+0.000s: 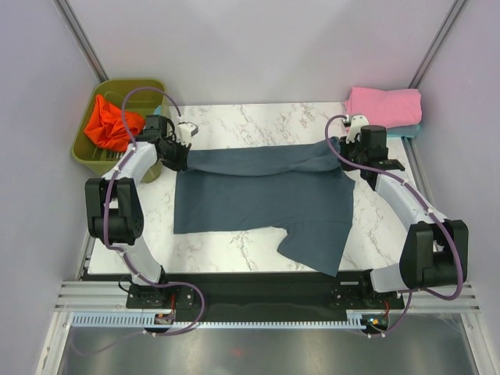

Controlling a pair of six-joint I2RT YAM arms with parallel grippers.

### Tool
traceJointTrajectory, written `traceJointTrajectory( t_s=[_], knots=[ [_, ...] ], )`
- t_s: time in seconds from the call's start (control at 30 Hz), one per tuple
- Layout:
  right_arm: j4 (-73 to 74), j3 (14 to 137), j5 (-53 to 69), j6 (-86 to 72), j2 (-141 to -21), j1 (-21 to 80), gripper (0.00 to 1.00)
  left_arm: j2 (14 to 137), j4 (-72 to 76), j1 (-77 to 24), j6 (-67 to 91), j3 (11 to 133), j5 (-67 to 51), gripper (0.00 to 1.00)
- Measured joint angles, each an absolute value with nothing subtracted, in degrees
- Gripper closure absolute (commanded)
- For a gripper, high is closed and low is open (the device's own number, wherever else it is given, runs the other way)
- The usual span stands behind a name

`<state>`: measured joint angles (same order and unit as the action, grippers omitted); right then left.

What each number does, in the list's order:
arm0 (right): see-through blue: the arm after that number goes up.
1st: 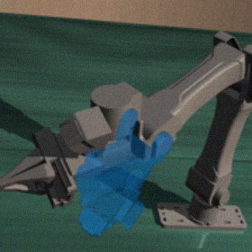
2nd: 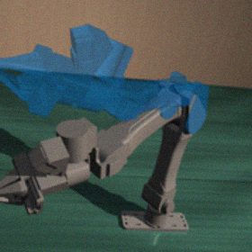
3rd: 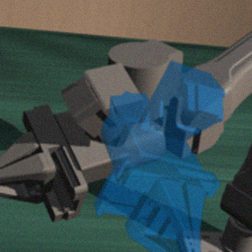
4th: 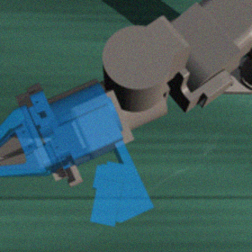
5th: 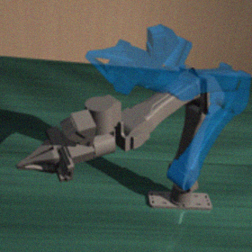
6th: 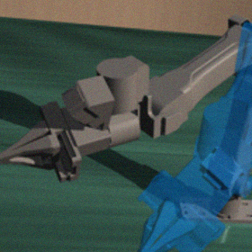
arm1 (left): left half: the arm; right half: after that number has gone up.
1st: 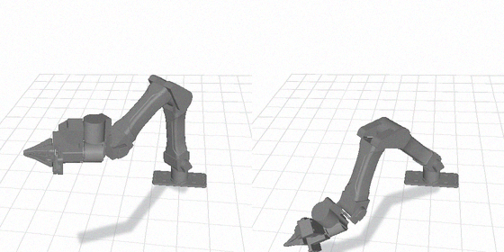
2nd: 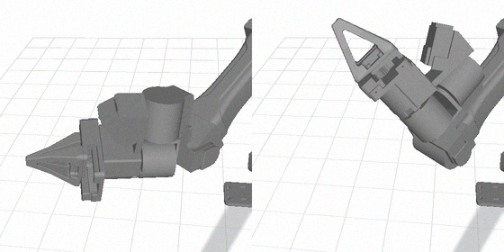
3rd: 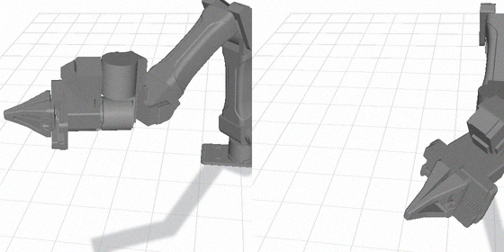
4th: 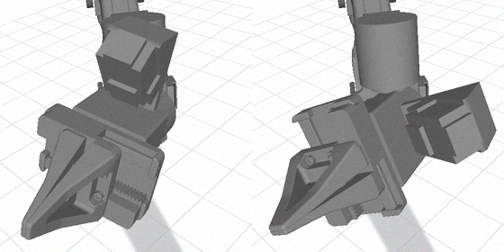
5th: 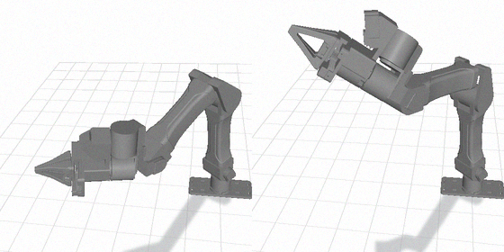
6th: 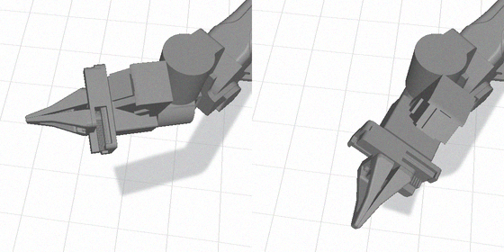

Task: Fold and stack the t-shirts
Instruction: Fold the tshirt

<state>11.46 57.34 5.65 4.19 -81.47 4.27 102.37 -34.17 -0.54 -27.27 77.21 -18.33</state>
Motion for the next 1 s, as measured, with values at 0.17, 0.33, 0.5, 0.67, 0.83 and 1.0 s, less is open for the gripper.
traceJointTrajectory(
  t_s=[0.17,0.33,0.5,0.67,0.83,1.0],
  knots=[
    [15.42,57.95,7.73,4.23,-80.23,4.27,0.52,101.78,-34.28,-0.43,-27.27,75.64,-18.33,0.98],
    [18.24,61.98,8.36,4.86,-78.41,4.27,0.49,97.51,-34.70,-0.43,-27.20,75.72,-18.24,0.01],
    [17.85,64.95,8.36,4.97,-77.30,4.27,0.48,94.32,-35.68,-0.43,-24.53,79.24,-16.10,0.01],
    [17.67,66.02,8.82,4.97,-78.94,4.27,0.48,94.17,-35.46,-0.34,-22.79,81.36,-14.85,0.01],
    [17.58,66.61,9.34,5.17,-80.86,4.27,0.48,94.50,-35.64,-0.36,-19.66,81.38,-17.82,0.01],
    [16.97,66.61,11.53,5.17,-84.42,4.27,0.50,100.05,-35.94,-1.67,-16.40,82.63,-22.02,0.01]
  ],
)
